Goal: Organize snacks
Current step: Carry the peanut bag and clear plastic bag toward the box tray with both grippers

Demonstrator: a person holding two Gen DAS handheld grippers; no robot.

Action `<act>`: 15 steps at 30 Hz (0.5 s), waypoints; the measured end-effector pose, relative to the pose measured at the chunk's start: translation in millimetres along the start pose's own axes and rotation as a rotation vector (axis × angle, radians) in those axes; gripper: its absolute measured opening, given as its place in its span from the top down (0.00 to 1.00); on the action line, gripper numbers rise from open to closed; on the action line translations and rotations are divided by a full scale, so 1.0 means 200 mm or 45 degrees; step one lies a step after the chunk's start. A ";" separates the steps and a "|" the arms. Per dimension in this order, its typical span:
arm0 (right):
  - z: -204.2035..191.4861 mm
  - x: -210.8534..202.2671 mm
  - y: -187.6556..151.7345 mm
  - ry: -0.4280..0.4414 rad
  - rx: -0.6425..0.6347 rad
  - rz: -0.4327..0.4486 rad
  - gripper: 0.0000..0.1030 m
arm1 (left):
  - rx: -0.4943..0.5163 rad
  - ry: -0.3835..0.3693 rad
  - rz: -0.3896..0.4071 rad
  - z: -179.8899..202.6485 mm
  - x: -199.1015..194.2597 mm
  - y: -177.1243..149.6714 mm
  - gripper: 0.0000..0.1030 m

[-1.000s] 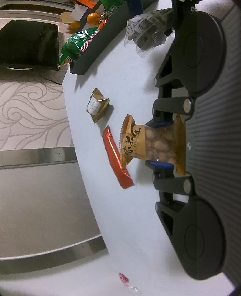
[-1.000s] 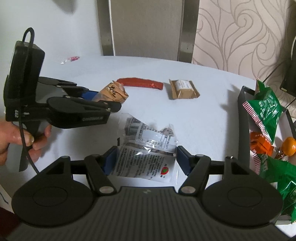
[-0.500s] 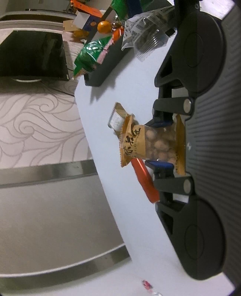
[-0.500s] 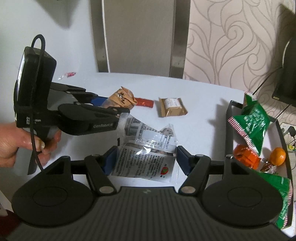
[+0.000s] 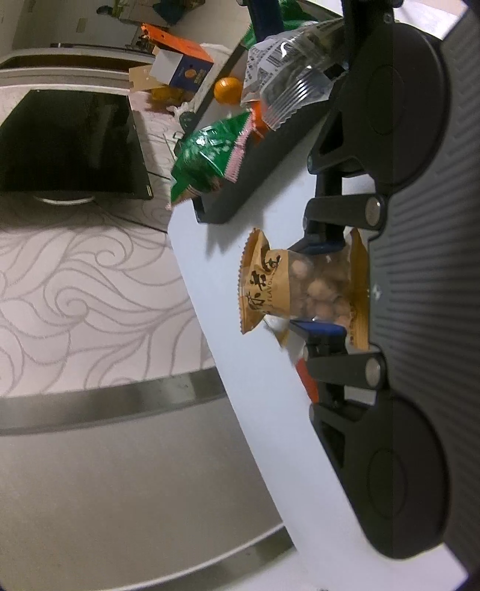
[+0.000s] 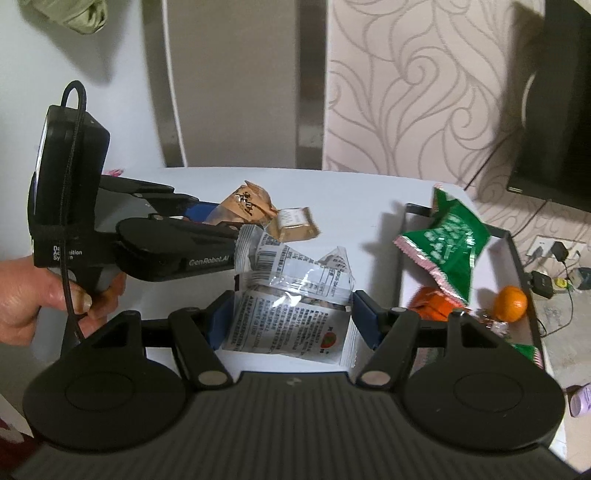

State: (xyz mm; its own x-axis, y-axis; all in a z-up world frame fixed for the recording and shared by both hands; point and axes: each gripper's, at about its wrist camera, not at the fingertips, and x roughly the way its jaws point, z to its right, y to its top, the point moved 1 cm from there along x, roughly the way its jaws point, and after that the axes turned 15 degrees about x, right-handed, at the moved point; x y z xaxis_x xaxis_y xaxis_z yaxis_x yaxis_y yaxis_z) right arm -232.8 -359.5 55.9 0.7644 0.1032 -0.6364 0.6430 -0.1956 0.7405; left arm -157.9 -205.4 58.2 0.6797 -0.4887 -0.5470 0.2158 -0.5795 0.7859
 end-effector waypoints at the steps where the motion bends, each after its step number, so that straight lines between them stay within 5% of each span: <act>1: 0.02 -0.01 0.00 -0.005 0.006 0.003 0.30 | 0.004 -0.004 0.004 0.01 0.00 0.01 0.63; 15: 0.29 -0.17 0.03 -0.090 0.088 0.069 0.30 | 0.077 -0.092 0.068 0.26 0.11 0.22 0.63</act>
State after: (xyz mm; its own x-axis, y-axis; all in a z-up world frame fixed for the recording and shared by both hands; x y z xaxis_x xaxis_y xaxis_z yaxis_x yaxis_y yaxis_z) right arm -257.2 -420.0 68.8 0.7910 0.0220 -0.6114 0.5941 -0.2658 0.7592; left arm -169.7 -275.0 66.5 0.6364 -0.5642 -0.5260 0.1364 -0.5889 0.7967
